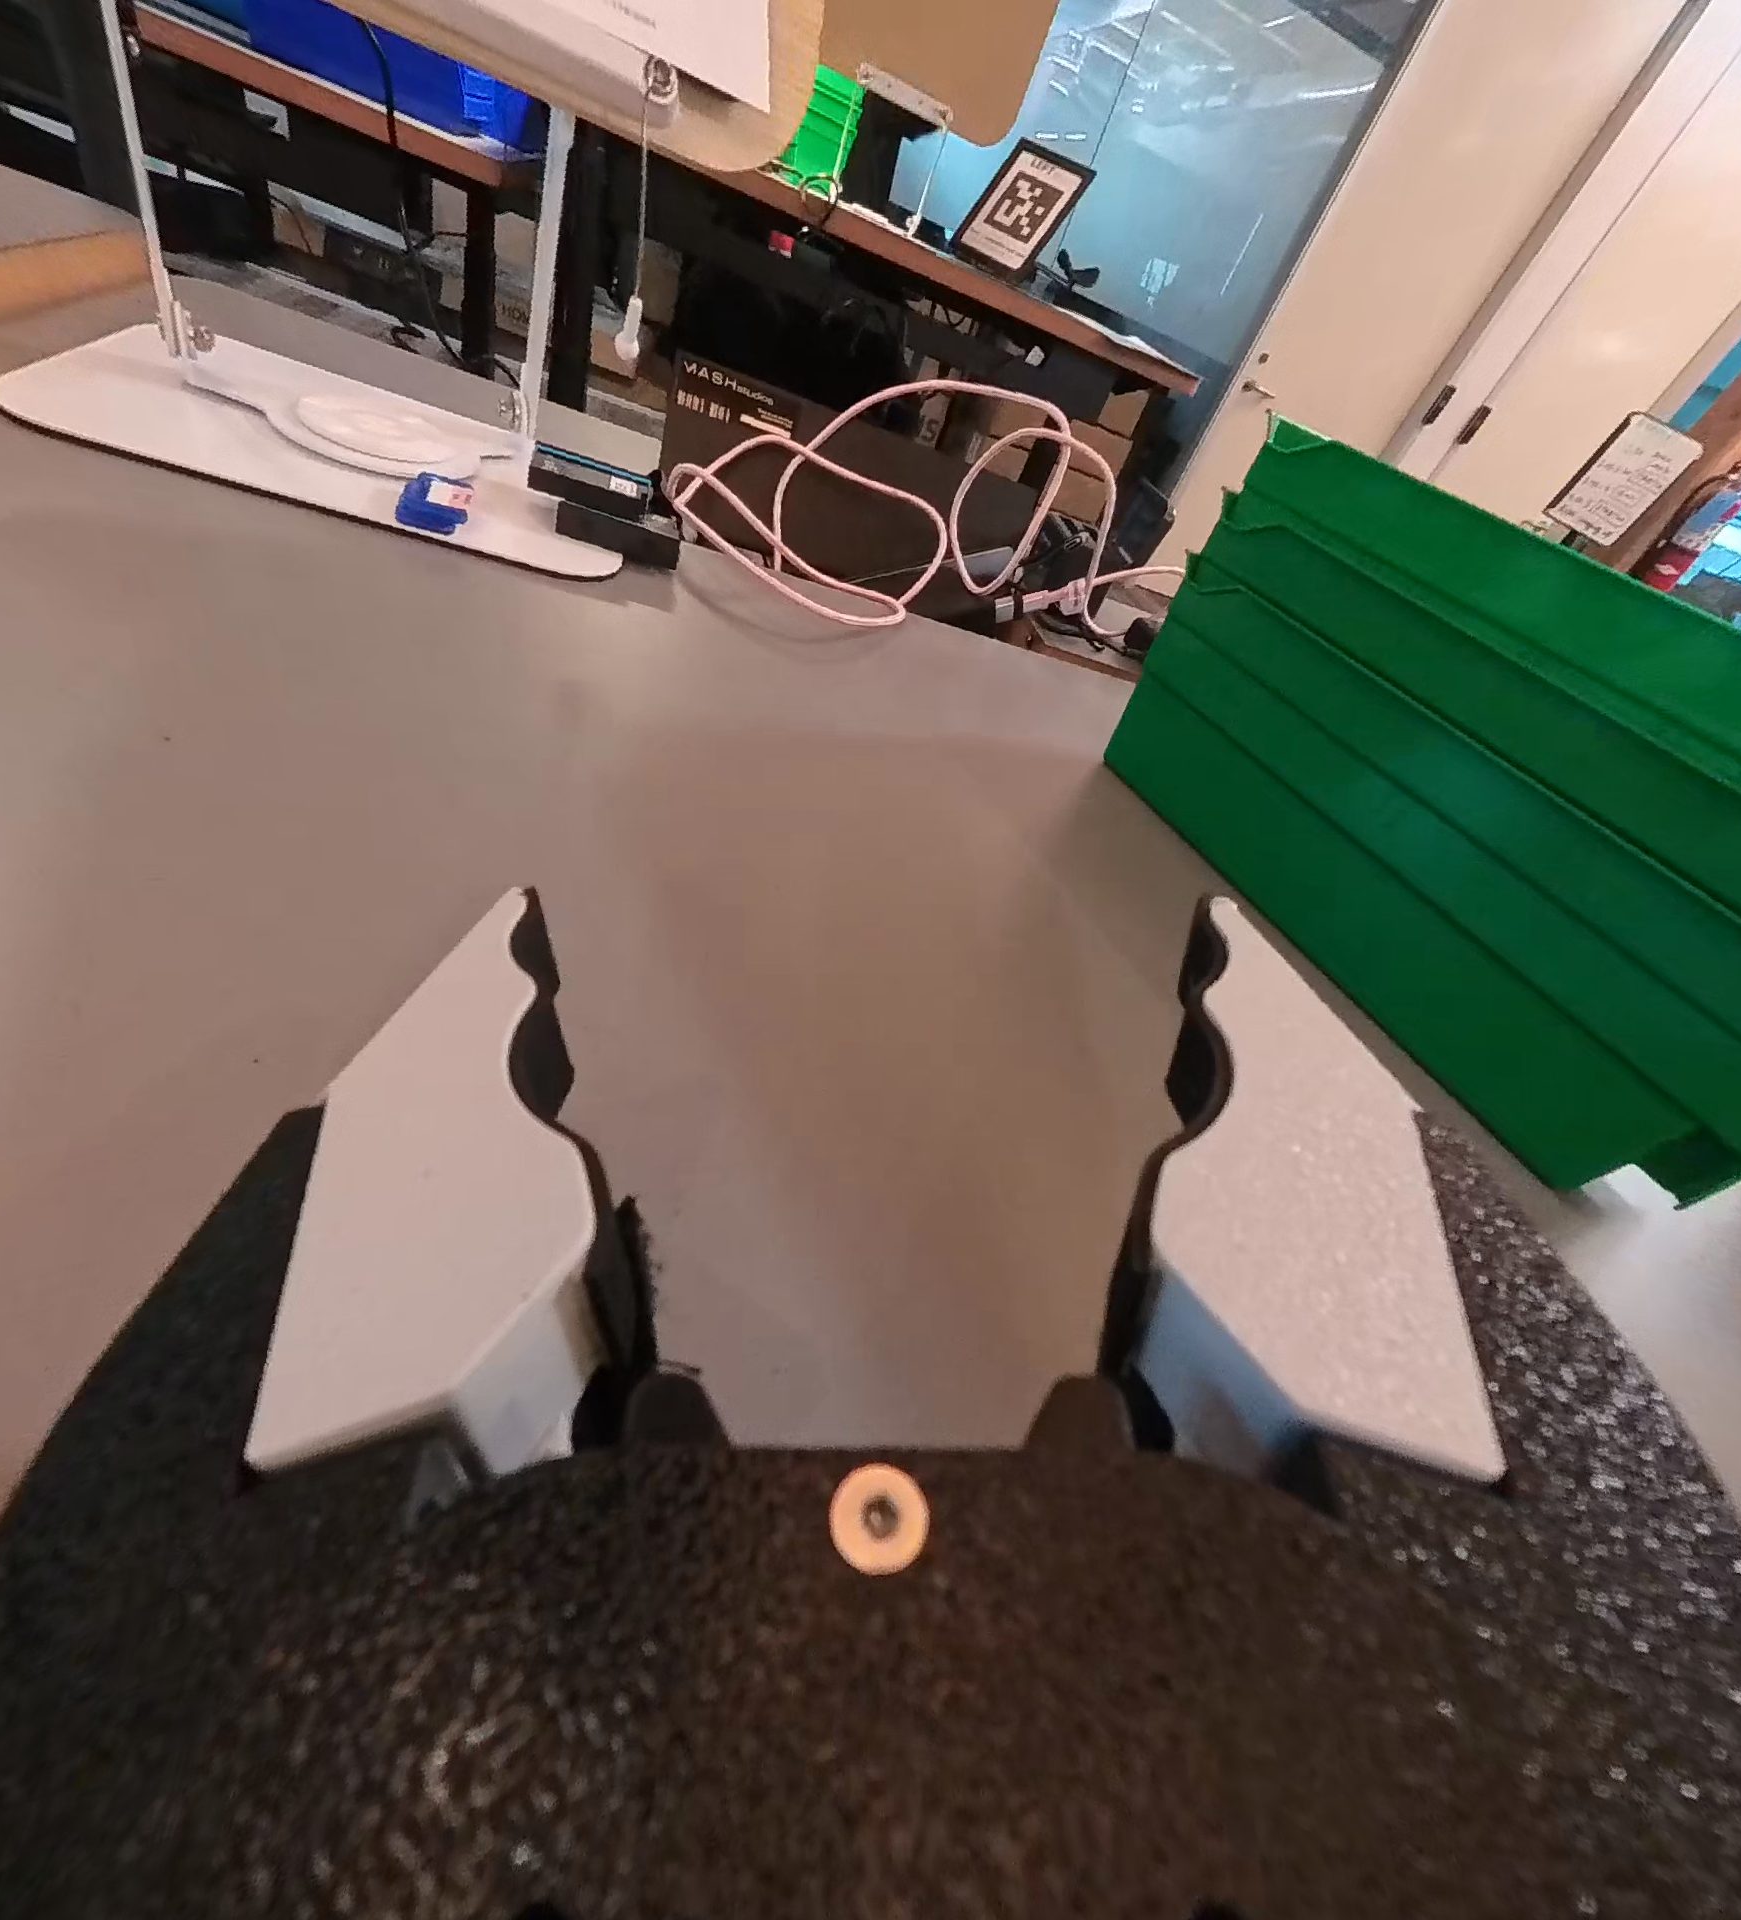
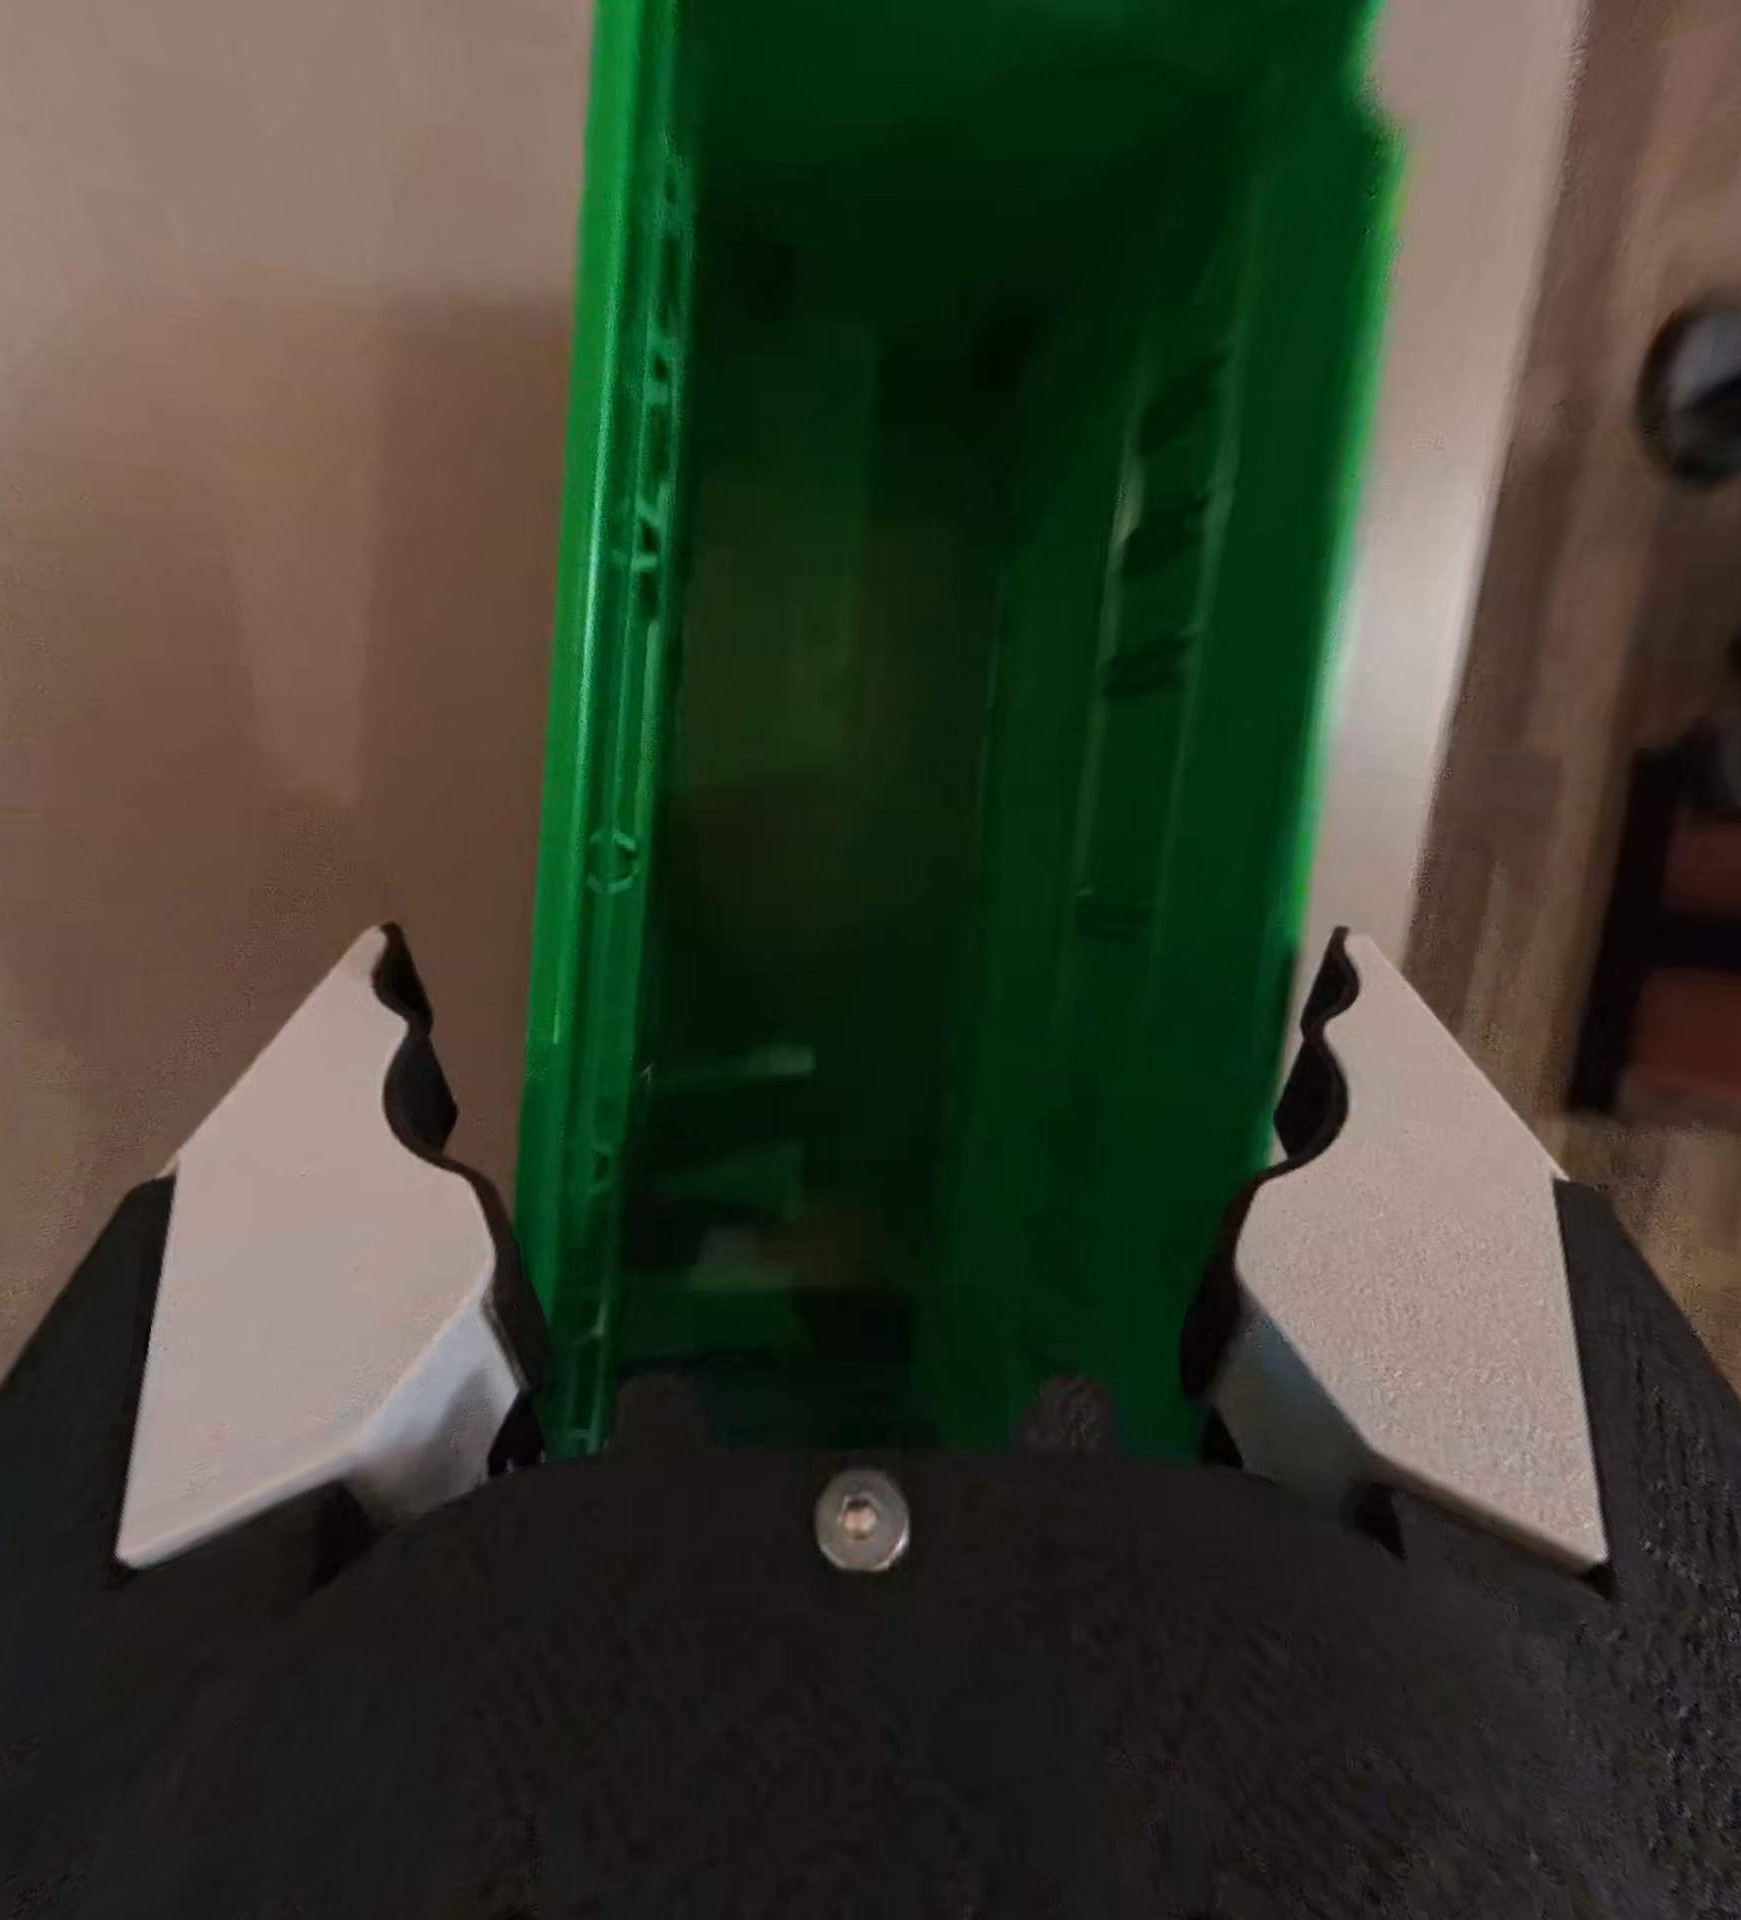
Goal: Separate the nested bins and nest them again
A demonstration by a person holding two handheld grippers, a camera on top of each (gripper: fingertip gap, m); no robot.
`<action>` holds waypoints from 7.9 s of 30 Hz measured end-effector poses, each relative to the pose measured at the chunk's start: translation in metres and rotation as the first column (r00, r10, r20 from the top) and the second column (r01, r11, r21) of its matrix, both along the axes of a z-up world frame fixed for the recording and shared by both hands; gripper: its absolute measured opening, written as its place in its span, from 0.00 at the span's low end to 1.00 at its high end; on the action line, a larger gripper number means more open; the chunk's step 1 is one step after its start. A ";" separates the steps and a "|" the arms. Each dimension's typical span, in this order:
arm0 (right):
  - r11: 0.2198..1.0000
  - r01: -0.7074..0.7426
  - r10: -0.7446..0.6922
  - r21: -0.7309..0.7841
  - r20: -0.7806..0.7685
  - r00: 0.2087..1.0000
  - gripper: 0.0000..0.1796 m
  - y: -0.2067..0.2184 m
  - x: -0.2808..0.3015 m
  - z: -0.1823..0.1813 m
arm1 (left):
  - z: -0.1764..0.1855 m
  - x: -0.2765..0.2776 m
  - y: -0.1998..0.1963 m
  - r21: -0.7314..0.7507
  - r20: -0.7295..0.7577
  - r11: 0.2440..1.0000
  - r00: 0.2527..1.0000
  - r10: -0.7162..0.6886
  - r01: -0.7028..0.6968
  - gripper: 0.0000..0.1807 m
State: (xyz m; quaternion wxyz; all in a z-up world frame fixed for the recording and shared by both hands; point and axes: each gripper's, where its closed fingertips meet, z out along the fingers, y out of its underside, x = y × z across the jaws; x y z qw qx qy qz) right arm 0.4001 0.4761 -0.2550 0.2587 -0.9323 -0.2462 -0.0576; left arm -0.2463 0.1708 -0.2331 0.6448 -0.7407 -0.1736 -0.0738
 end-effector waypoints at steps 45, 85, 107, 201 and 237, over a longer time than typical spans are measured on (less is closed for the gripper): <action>0.963 -0.201 0.251 -0.179 0.325 0.912 0.65 -0.109 -0.417 0.153 | 0.003 -0.001 0.000 0.080 0.144 0.996 0.988 -0.062 0.051 0.63; 0.081 -0.039 0.578 0.996 -0.015 0.816 0.57 -0.158 -0.272 0.225 | 0.011 0.004 0.003 0.139 0.147 0.985 0.982 -0.120 0.099 0.68; 0.263 0.051 0.596 0.964 -0.203 0.777 0.43 -0.120 -0.205 0.110 | 0.015 0.006 0.004 0.138 0.059 0.987 0.994 -0.088 0.079 0.70; 0.836 -0.533 0.486 -0.133 -0.272 0.830 0.63 -0.067 -0.356 0.216 | 0.028 0.018 -0.005 0.252 0.093 0.958 0.982 -0.166 0.138 0.68; 0.995 0.013 0.026 0.101 -0.379 0.925 0.83 -0.018 -0.073 0.052 | 0.025 0.016 -0.003 0.232 0.093 0.964 0.984 -0.152 0.127 0.67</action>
